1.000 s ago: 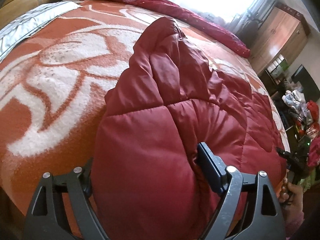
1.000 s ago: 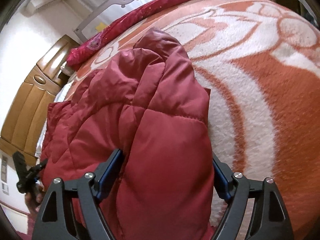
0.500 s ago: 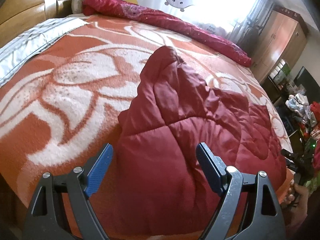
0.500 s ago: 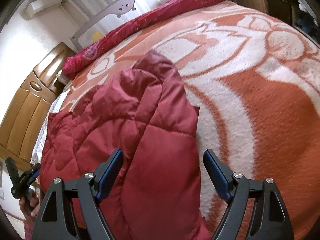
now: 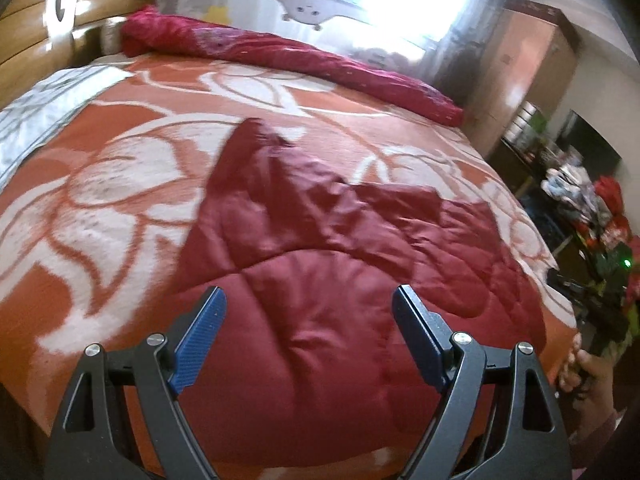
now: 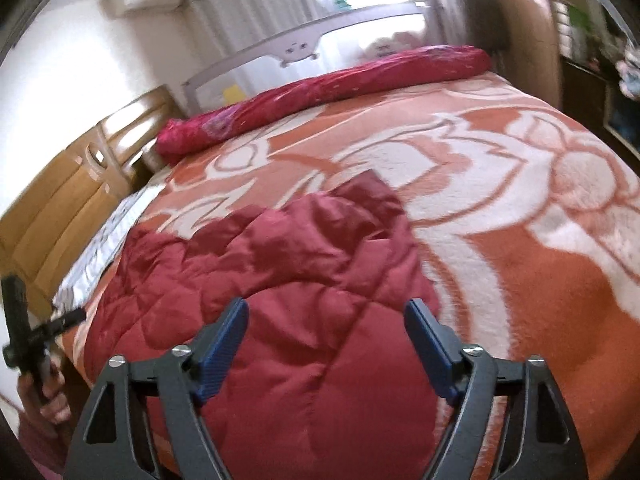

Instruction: Fold large clothes

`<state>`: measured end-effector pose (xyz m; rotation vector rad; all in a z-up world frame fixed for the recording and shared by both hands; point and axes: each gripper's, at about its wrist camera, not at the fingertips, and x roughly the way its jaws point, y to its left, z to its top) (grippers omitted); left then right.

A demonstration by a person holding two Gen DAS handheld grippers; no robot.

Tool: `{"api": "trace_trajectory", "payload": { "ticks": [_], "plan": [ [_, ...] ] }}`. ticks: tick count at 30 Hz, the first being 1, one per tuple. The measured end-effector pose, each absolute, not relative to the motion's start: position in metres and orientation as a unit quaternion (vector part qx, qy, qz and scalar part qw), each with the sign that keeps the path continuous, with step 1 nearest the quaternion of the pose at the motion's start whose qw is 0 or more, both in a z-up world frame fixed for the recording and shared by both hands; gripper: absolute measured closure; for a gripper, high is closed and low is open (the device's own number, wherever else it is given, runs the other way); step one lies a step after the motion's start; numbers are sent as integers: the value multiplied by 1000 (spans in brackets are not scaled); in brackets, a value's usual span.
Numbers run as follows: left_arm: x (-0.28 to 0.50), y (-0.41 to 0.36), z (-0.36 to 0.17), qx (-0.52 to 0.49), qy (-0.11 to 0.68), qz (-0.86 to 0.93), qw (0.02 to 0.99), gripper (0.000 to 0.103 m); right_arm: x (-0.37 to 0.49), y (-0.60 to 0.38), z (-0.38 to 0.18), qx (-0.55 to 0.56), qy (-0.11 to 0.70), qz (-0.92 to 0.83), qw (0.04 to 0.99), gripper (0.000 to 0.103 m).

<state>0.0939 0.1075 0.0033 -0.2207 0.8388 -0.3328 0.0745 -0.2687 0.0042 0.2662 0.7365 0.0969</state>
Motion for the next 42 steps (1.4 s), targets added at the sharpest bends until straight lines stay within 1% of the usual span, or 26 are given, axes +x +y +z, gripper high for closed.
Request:
{"api": "trace_trajectory", "payload": {
  "ticks": [1,2,4,6,10,14,15,19,24,30,33,42],
  "plan": [
    [95,101,4,-105,405,-171,892,17,78,-263,3,124,364,55,921,40],
    [96,96,4,-103,406,-180,890,17,83,-255,0,118,373,65,918,44],
    [99,82,4,-96,412,-199,884,17,88,-242,-5,110,387,78,912,58],
    [103,69,1,-83,419,-207,880,17,96,-230,-8,102,396,89,908,61],
    [116,51,-7,-63,435,-214,872,17,109,-200,-14,79,411,120,900,61],
    [138,41,-26,-48,473,-196,858,17,128,-182,-30,49,437,122,890,62],
    [144,39,-30,-42,479,-189,856,17,135,-182,-35,47,445,118,886,64],
    [161,35,-36,-32,485,-179,856,17,161,-195,-48,58,460,95,881,64],
    [197,39,-46,-51,507,-159,846,17,188,-213,-58,64,474,53,877,64],
    [246,53,-60,-54,538,-94,836,17,206,-247,-66,96,482,7,871,64],
    [266,65,-71,-85,553,-85,825,17,207,-263,-72,123,483,-8,867,64],
    [290,71,-86,-107,558,-64,821,17,211,-290,-82,185,475,-21,860,64]
  ]
}}
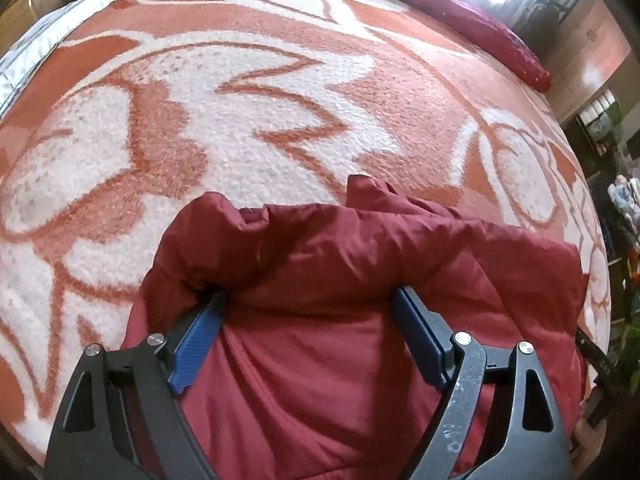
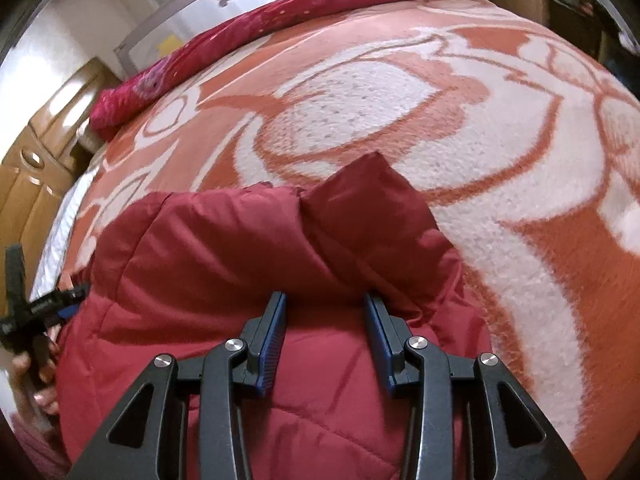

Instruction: Fold large clothes

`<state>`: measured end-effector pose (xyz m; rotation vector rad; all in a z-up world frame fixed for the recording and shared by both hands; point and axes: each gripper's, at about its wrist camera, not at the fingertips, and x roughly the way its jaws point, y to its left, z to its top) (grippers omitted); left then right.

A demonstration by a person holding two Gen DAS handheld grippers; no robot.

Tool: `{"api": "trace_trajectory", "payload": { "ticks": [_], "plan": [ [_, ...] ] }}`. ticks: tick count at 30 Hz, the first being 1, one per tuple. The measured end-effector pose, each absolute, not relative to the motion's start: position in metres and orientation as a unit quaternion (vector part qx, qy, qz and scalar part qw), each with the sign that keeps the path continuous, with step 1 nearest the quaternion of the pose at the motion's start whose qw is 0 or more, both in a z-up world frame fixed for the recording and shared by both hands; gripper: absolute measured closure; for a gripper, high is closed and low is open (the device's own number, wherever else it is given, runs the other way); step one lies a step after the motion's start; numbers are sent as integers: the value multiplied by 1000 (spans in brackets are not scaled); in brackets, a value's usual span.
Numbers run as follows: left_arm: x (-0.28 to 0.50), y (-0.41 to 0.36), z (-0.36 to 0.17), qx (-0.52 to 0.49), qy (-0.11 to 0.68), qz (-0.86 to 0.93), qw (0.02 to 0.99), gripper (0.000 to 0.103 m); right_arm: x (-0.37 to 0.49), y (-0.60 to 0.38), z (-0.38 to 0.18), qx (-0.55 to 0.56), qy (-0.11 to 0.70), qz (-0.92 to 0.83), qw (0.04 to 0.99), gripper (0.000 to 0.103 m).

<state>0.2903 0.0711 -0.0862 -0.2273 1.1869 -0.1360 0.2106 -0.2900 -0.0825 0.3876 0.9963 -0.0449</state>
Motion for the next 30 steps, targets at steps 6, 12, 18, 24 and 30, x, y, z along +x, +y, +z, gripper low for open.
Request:
{"api": "trace_trajectory", "payload": {
  "ticks": [6,12,18,24,30],
  "plan": [
    [275,79,-71,-114,534,-69,835,17,205,-305,-87,218,467,-37,856,65],
    [234,85,-41,-116,499,-91,854,17,203,-312,-88,239,459,-40,855,65],
    [169,74,-13,-105,465,-143,867,17,201,-320,-91,260,456,-45,850,64],
    [124,62,0,-73,448,-177,873,17,156,-290,-47,215,408,-21,887,57],
    [94,49,3,-57,440,-205,873,17,94,-229,-23,136,395,67,906,55]
  ]
}}
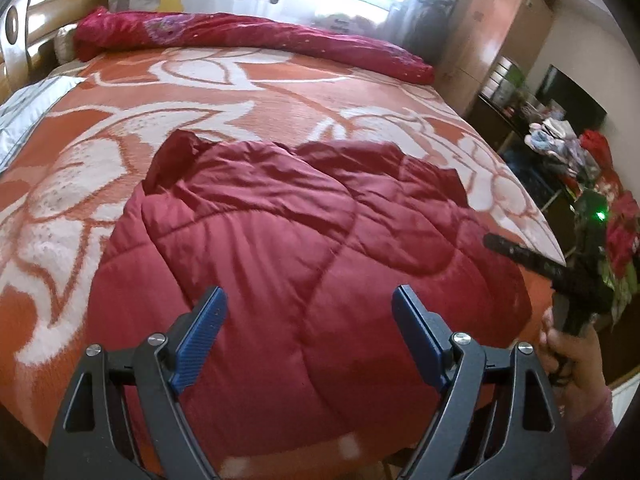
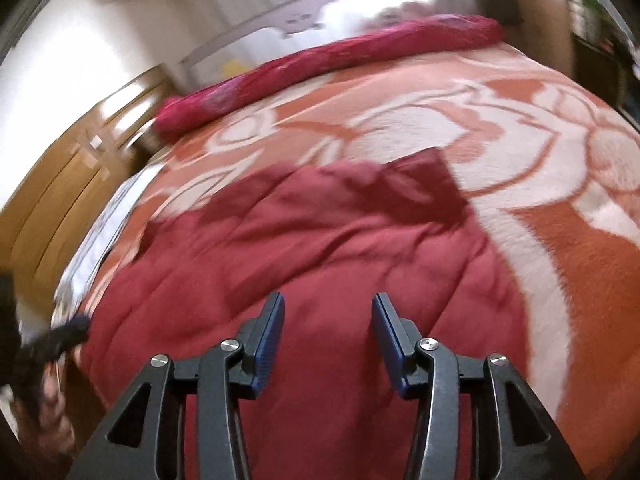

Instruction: Fold large clothes

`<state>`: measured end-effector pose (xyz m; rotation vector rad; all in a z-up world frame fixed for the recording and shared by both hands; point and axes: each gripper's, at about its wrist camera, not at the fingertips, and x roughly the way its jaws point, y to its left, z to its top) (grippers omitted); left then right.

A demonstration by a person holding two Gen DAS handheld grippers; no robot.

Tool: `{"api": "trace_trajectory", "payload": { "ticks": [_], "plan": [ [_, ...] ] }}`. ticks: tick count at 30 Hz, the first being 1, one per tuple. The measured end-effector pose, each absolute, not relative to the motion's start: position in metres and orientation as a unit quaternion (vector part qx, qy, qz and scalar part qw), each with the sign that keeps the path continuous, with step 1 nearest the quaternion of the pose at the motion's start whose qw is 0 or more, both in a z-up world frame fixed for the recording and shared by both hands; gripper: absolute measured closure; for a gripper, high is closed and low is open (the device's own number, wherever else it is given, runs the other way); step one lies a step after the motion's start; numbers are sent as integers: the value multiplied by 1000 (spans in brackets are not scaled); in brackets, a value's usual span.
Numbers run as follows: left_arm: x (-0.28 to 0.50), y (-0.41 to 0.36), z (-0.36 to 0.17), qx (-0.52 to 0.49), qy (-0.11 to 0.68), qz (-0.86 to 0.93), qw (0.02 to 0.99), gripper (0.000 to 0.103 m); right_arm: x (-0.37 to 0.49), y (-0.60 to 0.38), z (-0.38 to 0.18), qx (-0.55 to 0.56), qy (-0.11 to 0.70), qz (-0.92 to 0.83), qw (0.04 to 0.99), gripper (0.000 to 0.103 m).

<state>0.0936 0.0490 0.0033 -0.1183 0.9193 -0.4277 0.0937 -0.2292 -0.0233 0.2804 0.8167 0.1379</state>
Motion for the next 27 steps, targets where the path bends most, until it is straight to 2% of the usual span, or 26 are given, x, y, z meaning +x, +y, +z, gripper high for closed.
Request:
{"api": "trace_trajectory", "payload": {
  "ticks": [4,8,18,27],
  "plan": [
    [79,42,-4,-49,446,-219,867,17,68,-201,-26,96,405,99,904,55],
    [77,33,-29,-1,463,-179,868,17,63,-190,-45,41,428,71,900,55],
    [81,28,-57,9,462,-174,870,14,55,-209,-70,66,435,28,897,54],
    [81,29,-62,13,453,-168,875,13,48,-208,-77,84,428,21,899,52]
  ]
}}
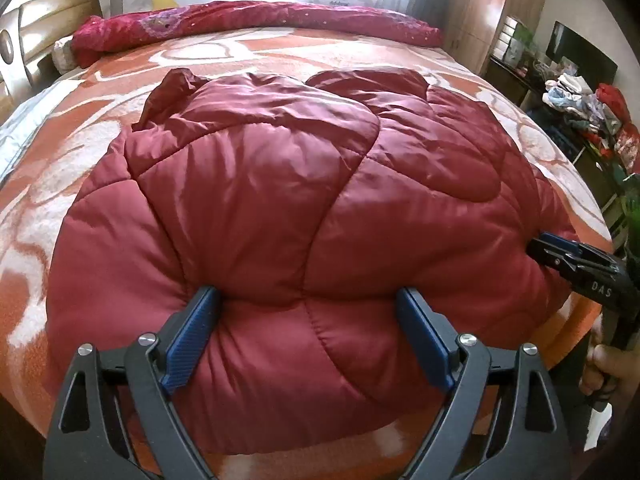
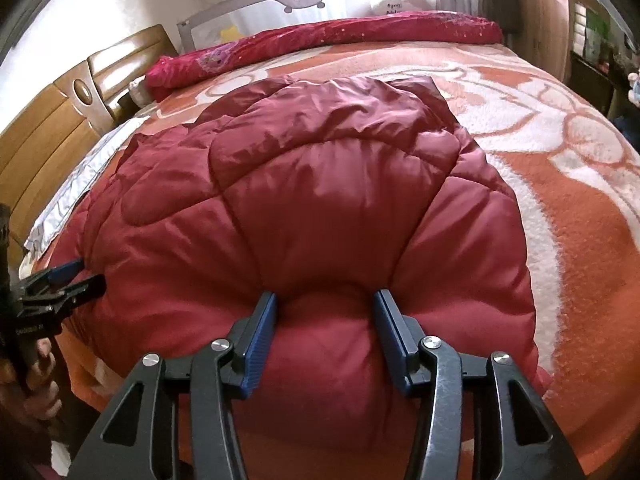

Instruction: Fold large clothes

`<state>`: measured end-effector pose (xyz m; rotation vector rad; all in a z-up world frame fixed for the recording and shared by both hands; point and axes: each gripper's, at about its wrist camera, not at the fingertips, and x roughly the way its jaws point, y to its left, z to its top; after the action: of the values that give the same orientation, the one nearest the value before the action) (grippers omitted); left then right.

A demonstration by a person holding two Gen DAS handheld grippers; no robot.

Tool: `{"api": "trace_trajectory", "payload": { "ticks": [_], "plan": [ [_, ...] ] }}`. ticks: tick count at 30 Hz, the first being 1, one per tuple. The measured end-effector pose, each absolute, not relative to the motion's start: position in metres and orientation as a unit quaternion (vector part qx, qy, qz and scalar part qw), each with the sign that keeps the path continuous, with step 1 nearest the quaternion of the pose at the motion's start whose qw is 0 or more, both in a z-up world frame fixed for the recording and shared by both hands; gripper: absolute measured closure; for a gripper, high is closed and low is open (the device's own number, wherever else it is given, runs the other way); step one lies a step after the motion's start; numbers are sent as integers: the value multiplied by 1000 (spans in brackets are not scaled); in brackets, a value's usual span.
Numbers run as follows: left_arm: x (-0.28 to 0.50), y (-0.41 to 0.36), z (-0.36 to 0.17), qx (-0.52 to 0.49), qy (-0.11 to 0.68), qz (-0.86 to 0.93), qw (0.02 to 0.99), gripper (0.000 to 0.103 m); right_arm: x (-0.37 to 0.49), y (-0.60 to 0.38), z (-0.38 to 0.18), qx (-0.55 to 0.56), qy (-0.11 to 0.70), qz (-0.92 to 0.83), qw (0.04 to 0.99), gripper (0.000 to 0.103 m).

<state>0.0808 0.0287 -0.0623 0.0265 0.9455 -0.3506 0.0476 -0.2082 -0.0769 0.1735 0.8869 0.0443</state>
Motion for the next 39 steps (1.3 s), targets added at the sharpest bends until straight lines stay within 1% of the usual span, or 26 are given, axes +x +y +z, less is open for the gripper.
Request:
{"api": "trace_trajectory", "payload": {
  "ticks": [5,6,11,15,19,23,29,32,35,37,39],
  "plan": [
    [79,25,-59,20,457,-161,875,13,47,-209,-69,89,431,18,898,52],
    [79,23,-57,25,457,-159,875,13,45,-206,-63,79,426,15,901,49],
    [76,26,-27,43,432,-144,889,13,33,-188,-40,65,395,40,916,48],
    [85,34,-13,27,423,-140,895,13,41,-171,-33,51,390,67,917,48],
    [101,31,-19,39,438,-121,890,13,66,-160,-42,30,407,79,909,47],
    [117,30,-42,30,475,-112,873,13,88,-171,-59,38,423,61,903,47],
    [124,24,-50,47,480,-95,871,12,98,-187,-64,58,431,53,899,48],
    [126,24,-52,46,484,-92,869,12,91,-185,-47,64,417,56,905,46],
    [127,21,-51,52,484,-88,869,12,86,-176,-33,47,398,68,914,45],
    [127,20,-51,56,483,-86,870,12,91,-172,-38,39,408,74,909,45],
    [126,19,-51,60,480,-85,871,12,101,-172,-54,30,430,63,900,45]
  ]
}}
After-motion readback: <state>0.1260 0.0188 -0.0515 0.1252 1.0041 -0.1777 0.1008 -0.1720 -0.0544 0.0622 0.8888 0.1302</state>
